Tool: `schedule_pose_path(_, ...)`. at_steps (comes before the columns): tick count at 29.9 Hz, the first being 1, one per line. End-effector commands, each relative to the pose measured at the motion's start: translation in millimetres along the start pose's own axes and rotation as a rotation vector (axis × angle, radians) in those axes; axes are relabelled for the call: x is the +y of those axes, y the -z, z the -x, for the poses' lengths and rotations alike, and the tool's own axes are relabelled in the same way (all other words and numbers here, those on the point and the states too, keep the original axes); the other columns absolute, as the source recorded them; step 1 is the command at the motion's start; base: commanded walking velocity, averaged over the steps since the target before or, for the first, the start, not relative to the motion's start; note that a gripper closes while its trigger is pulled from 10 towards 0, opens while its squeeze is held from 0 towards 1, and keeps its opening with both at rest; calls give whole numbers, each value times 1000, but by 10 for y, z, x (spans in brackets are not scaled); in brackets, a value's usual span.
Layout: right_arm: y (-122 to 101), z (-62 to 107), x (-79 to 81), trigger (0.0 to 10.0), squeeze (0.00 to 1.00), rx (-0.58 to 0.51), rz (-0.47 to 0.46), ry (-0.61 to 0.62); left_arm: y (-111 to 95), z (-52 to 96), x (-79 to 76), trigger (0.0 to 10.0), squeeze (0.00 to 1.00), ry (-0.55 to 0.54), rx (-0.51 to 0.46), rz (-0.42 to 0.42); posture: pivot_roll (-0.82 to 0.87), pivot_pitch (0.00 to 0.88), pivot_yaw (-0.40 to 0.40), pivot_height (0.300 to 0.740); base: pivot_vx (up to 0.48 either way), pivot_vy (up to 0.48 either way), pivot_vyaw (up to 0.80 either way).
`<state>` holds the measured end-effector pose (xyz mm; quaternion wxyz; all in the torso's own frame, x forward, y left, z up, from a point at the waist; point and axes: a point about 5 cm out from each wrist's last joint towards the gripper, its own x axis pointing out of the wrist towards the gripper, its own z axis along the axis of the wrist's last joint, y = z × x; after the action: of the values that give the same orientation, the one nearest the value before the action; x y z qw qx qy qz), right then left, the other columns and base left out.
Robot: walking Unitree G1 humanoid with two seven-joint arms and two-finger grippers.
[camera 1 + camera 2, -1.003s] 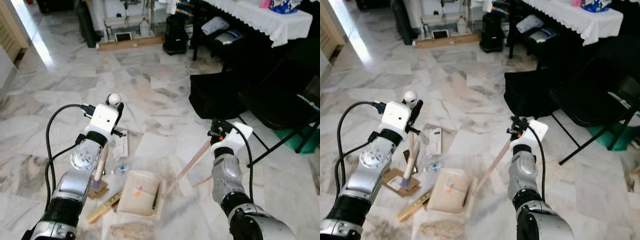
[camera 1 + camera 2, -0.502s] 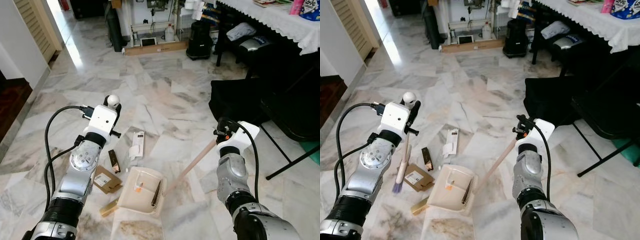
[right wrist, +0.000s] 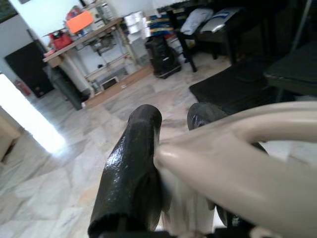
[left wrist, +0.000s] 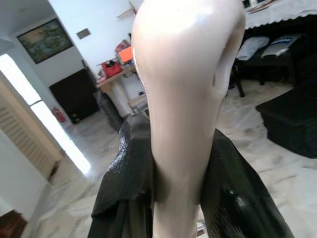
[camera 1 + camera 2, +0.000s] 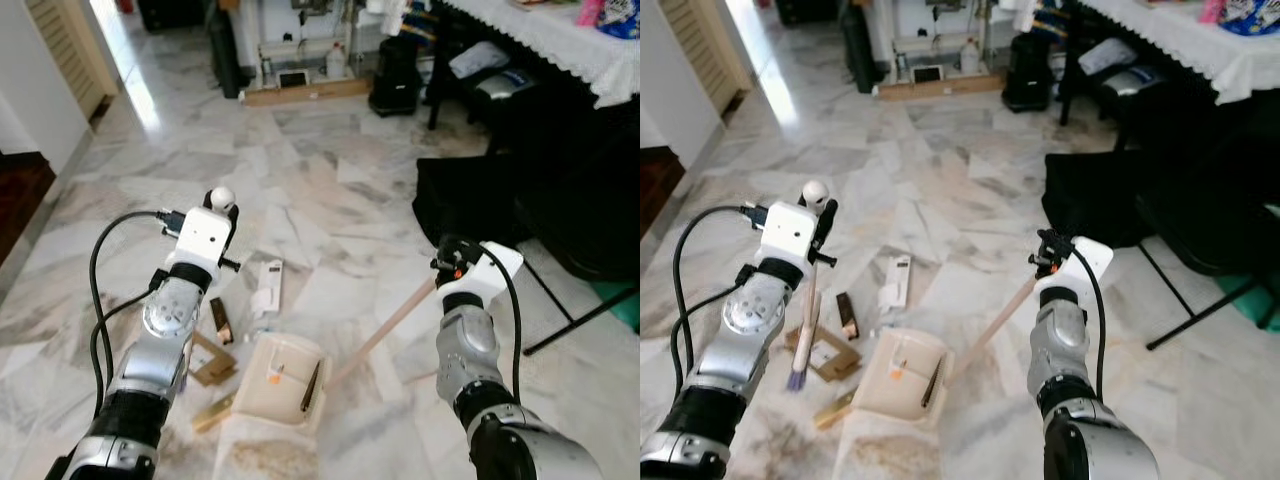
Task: Sweep floor
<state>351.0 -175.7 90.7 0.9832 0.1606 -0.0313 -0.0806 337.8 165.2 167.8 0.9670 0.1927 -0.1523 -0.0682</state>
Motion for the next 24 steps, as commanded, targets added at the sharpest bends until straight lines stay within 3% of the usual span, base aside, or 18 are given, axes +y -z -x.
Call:
schedule_pose_path(1, -108, -80, 128, 10000, 0, -33, -9, -39, -115, -77, 64, 10000, 0, -29, -67, -23, 196, 0, 4, 740, 0, 0, 0)
schedule_pose_path(12, -161, -107, 150, 10000, 0, -54, -7, -48, -103, -105, 107, 10000, 0, -49, -70, -29, 187, 0, -2, 740, 0, 0, 0)
schedule_pose_path(24, -200, -120, 61, 10000, 0, -63, 4, -27, -87, -122, 59, 10000, 0, -48, -74, -16, 173, 0, -6, 740, 0, 0, 0)
